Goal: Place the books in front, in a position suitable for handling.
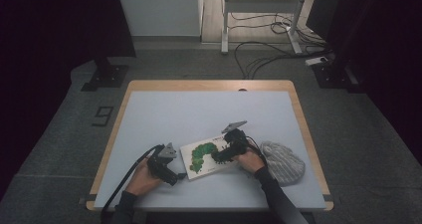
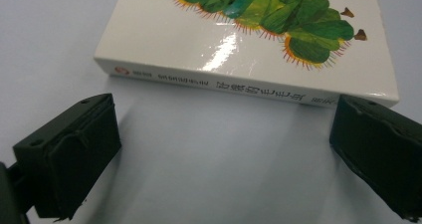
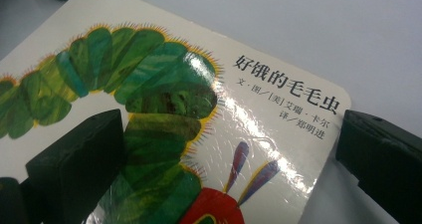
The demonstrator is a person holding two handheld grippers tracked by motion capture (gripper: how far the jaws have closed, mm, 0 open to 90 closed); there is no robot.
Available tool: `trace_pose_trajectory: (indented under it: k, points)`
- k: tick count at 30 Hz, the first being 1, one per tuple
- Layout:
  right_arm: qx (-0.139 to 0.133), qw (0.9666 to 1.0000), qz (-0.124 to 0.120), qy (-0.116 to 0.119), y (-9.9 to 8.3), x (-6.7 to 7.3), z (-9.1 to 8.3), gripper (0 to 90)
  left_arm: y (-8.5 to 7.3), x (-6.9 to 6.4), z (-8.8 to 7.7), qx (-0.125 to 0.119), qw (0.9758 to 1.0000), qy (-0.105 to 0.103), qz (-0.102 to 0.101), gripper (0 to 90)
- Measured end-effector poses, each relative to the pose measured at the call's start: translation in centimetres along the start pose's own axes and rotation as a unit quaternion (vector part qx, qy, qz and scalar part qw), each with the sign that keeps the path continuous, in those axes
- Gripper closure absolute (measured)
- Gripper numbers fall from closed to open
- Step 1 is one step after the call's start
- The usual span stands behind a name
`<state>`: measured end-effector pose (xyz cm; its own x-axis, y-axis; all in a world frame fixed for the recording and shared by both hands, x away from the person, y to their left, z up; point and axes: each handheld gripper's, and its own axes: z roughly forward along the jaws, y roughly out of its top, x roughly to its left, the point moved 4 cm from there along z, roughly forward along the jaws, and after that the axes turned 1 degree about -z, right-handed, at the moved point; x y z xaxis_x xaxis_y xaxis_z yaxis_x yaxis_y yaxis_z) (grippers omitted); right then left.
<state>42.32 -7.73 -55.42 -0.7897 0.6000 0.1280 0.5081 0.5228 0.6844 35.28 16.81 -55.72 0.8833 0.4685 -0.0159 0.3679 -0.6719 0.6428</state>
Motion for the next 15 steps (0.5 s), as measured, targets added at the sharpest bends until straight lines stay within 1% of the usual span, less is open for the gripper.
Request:
trace_pose_trajectory:
  k: [3,6,7,10,15]
  points:
    - [0.002,1.0,-0.002,0.003,0.37,0.31,0.39,0.0,-0.19,-0.41,-0.07,-0.005,1.0,-0.005,0.003,0.0]
    - [0.003,1.0,-0.004,0.009,0.68,0.55,0.73,0.0,-0.19,-0.79,-0.05,-0.006,0.9998,-0.013,0.013,0.0]
    - [0.0,0.9999,-0.007,0.011,0.78,0.62,0.87,0.0,-0.2,-0.81,-0.08,-0.005,0.9998,-0.013,0.015,0.0]
    - [0.003,1.0,-0.004,0.009,0.87,0.69,0.92,0.0,-0.2,-0.83,-0.06,-0.006,0.9998,-0.012,0.011,0.0]
    - [-0.002,0.9999,-0.006,0.008,0.82,0.63,0.84,0.1,-0.25,-0.89,-0.09,-0.007,0.9999,-0.011,0.008,0.0]
